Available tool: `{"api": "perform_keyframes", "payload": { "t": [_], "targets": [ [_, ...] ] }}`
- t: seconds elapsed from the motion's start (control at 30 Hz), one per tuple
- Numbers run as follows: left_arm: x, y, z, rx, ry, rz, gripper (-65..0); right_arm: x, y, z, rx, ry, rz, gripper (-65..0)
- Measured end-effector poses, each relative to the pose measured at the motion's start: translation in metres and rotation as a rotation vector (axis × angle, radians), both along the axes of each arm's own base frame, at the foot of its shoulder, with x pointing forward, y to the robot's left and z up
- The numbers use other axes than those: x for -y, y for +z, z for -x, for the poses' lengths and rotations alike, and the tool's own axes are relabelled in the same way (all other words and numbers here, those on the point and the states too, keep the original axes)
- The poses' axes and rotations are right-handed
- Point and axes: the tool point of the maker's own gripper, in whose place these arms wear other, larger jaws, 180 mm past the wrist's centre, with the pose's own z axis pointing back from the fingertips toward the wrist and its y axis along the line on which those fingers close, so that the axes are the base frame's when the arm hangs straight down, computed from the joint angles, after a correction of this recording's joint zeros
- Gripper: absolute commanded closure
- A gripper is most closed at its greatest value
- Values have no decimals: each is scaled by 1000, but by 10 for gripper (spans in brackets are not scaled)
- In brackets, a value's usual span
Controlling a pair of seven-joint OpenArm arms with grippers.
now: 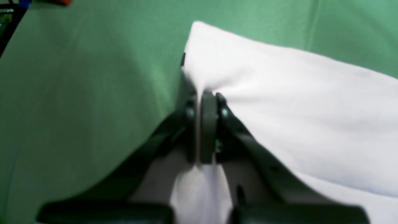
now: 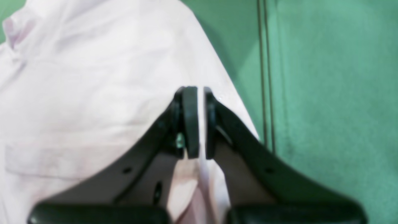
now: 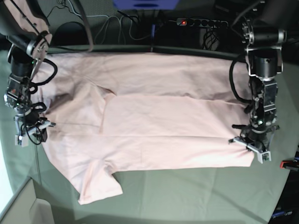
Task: Layout the t-shirt on the table in an organized manner, then fold the t-shirt properly
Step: 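Move both grippers to the shirt's middle and grasp the fabric, then fold the grasped middle over toward the collar edge with both grippers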
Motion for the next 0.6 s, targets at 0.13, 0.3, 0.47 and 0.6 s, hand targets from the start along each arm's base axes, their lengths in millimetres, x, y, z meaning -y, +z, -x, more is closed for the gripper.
{"api": "perform_keyframes", "payload": {
  "t": [0.13,0.3,0.47,0.6],
  "targets": [
    [0,-4,4,-10,0,0,0,0,2,-3,8,-1,0,-40],
    [1,-4,4,-10,0,1,0,0,6,-9,3,3,12,-235],
    [5,-6,3,-10,-3,10,0,21,6,-13,-15,-84,39,-349],
    [6,-6,3,-7,-3,11,0,21,-17,0,-86,-104,8,-336]
  ]
}}
